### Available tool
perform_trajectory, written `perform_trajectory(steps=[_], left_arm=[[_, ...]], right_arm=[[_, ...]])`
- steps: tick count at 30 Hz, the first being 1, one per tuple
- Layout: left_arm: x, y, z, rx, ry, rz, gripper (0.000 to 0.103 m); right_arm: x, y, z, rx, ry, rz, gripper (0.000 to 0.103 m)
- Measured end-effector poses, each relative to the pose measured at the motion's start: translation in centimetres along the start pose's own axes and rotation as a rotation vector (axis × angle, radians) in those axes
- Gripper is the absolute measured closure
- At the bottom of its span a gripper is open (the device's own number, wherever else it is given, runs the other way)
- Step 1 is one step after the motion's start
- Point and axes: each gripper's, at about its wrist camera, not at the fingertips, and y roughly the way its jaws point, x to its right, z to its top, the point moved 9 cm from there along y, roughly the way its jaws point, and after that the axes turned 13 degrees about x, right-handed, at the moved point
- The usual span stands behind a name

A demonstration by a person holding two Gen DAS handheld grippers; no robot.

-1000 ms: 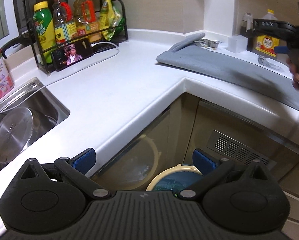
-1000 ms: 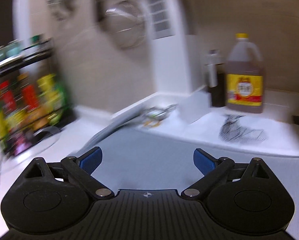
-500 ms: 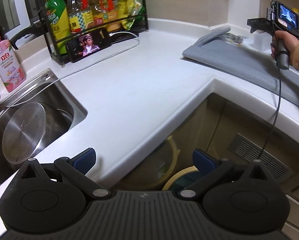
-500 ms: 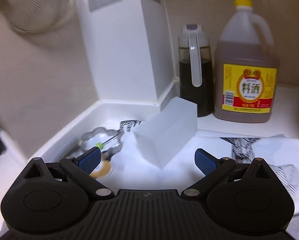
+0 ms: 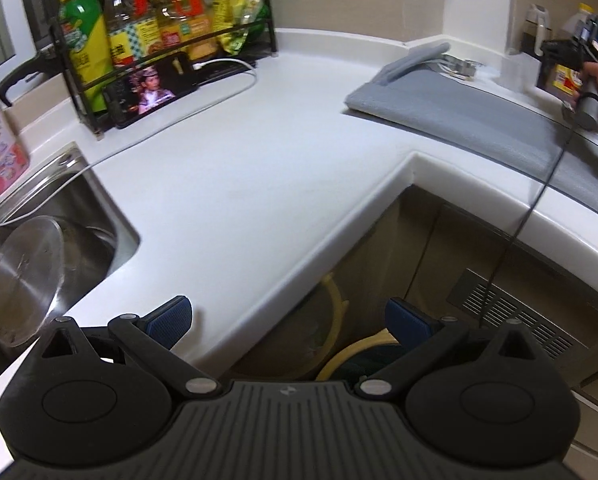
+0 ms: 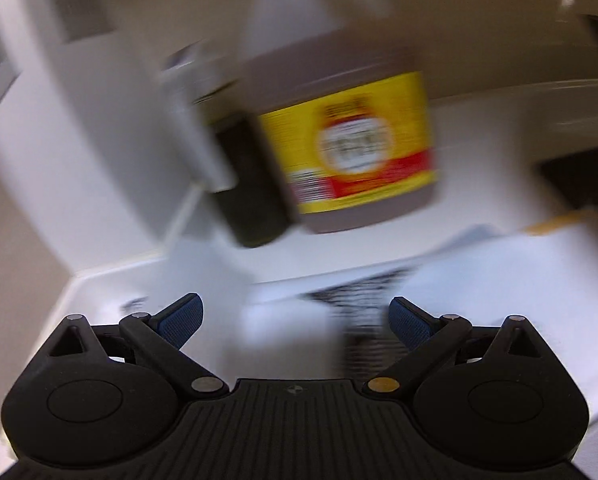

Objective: Collect trash
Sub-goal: 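Lift both tools from the bin back up to the counter, then reach the right tool to the frosted plastic box while the left tool reaches the flower-shaped cutter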

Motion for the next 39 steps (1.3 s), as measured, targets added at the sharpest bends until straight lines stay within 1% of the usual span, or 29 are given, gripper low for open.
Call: perform_trajectory(steps=[1, 2, 4, 6, 8, 11, 13, 16, 18, 20, 23, 25, 27, 30, 31, 33, 36, 39], left_arm=[[0.3, 0.0, 0.0, 0.003, 0.007, -0.007, 0.000], [0.6, -0.1, 0.0, 0.006, 0.012, -0.015, 0.000], [1.1, -0.3, 0.1, 0.011, 0.023, -0.025, 0.000], [1.3, -0.6, 0.2, 0.018, 0.031, -0.025, 0.000], [1.2, -0.8, 0.4, 0.025, 0.035, -0.014, 0.000], [0.5, -0.8, 0.6, 0.021, 0.029, 0.013, 0.000], [0.0, -0.8, 0.6, 0.015, 0.025, 0.031, 0.000], [-0.4, -0.7, 0.6, 0.006, 0.024, 0.046, 0.000], [-0.4, -0.5, 0.6, 0.007, 0.021, 0.041, 0.000], [-0.1, -0.4, 0.8, 0.012, 0.020, 0.029, 0.000], [0.9, -0.3, 1.0, 0.020, 0.026, 0.001, 0.000], [1.7, -0.4, 1.1, 0.030, 0.044, -0.019, 0.000], [2.3, -0.6, 1.4, 0.045, 0.066, -0.029, 0.000], [3.0, -0.9, 1.8, 0.060, 0.082, -0.034, 0.000], [3.1, -1.0, 1.9, 0.061, 0.083, -0.035, 0.000], [3.3, -1.0, 2.3, 0.061, 0.083, -0.036, 0.000], [3.5, -1.0, 2.9, 0.069, 0.085, -0.031, 0.000], [3.9, -0.9, 4.0, 0.082, 0.102, -0.030, 0.000]], right_arm=[[1.0, -0.4, 0.2, 0.007, -0.006, -0.016, 0.004], [1.7, -0.8, 0.3, 0.016, -0.003, -0.011, 0.004], [1.6, -1.3, 0.8, 0.029, 0.001, 0.035, 0.003], [0.1, -1.3, 1.2, 0.037, -0.019, 0.084, 0.003], [-2.5, -0.9, 1.5, 0.028, -0.039, 0.153, 0.003], [-6.1, 0.6, 1.2, 0.011, -0.042, 0.198, 0.003], [-7.6, 2.2, 0.6, -0.010, -0.050, 0.187, 0.003], [-8.0, 4.3, -1.0, -0.071, -0.098, 0.155, 0.003], [-6.8, 4.6, -1.5, -0.080, -0.123, 0.132, 0.003], [-4.3, 3.7, -1.5, -0.077, -0.084, 0.103, 0.003], [-0.1, 0.8, -1.4, -0.080, -0.033, 0.088, 0.003], [2.0, -1.1, -1.0, -0.060, -0.019, 0.107, 0.003], [3.5, -2.9, -0.1, -0.021, -0.015, 0.123, 0.002], [4.5, -4.5, 0.2, 0.003, -0.014, 0.161, 0.001], [4.2, -4.7, 0.1, -0.004, -0.028, 0.190, 0.001], [2.8, -4.7, -0.3, -0.012, -0.100, 0.245, 0.001], [0.6, -4.0, -0.9, 0.013, -0.237, 0.273, 0.000], [-0.6, -2.5, -2.3, -0.002, -0.371, 0.271, 0.000]])
